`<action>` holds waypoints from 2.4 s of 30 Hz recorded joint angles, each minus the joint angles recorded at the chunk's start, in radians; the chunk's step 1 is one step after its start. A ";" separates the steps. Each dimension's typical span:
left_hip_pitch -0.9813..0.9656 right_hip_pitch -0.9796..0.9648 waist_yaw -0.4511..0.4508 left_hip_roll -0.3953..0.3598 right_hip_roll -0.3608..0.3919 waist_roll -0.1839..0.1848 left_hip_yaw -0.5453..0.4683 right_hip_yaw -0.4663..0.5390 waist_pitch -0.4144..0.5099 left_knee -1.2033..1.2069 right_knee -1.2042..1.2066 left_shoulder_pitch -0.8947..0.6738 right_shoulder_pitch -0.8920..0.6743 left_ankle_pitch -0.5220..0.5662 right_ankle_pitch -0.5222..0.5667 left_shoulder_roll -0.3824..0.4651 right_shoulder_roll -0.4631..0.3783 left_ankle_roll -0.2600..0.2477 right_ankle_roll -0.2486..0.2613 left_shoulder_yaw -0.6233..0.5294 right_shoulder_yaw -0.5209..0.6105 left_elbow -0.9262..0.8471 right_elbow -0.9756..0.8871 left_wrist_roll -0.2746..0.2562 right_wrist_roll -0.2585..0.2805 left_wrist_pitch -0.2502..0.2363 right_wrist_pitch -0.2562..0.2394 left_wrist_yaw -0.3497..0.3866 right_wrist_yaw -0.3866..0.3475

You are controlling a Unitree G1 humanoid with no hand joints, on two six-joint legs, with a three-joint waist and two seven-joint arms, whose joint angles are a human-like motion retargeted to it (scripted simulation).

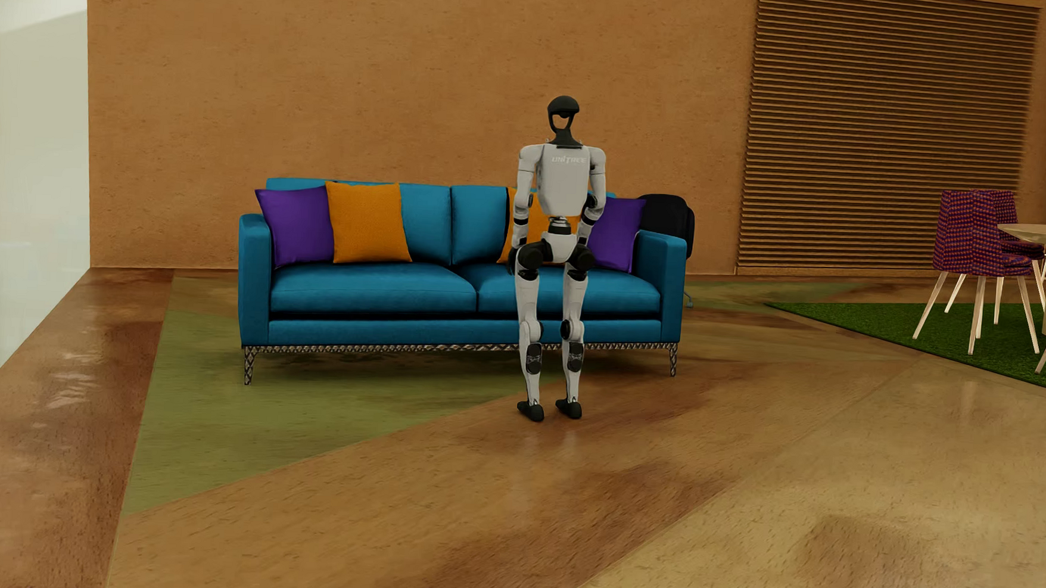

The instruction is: Go to the sofa

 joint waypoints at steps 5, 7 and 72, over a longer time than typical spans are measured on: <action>0.001 0.001 -0.001 0.004 0.004 0.000 0.006 0.005 -0.002 0.004 0.000 0.000 -0.002 -0.003 0.001 0.005 -0.014 -0.002 -0.003 -0.008 0.018 0.003 0.003 -0.001 -0.008 -0.003 -0.009 -0.005 0.006; 0.001 0.002 -0.002 0.005 0.005 0.000 0.008 0.006 -0.002 0.003 -0.002 -0.002 -0.002 -0.003 0.003 0.007 -0.016 -0.003 -0.004 -0.014 0.020 0.005 0.003 -0.001 -0.007 -0.004 -0.009 -0.006 0.008; 0.006 -0.031 -0.012 0.026 0.032 -0.002 0.100 0.087 0.008 0.013 0.042 -0.018 -0.003 -0.022 0.017 0.028 -0.001 0.009 0.010 -0.061 0.006 0.008 0.004 -0.026 -0.005 0.010 0.004 -0.010 -0.025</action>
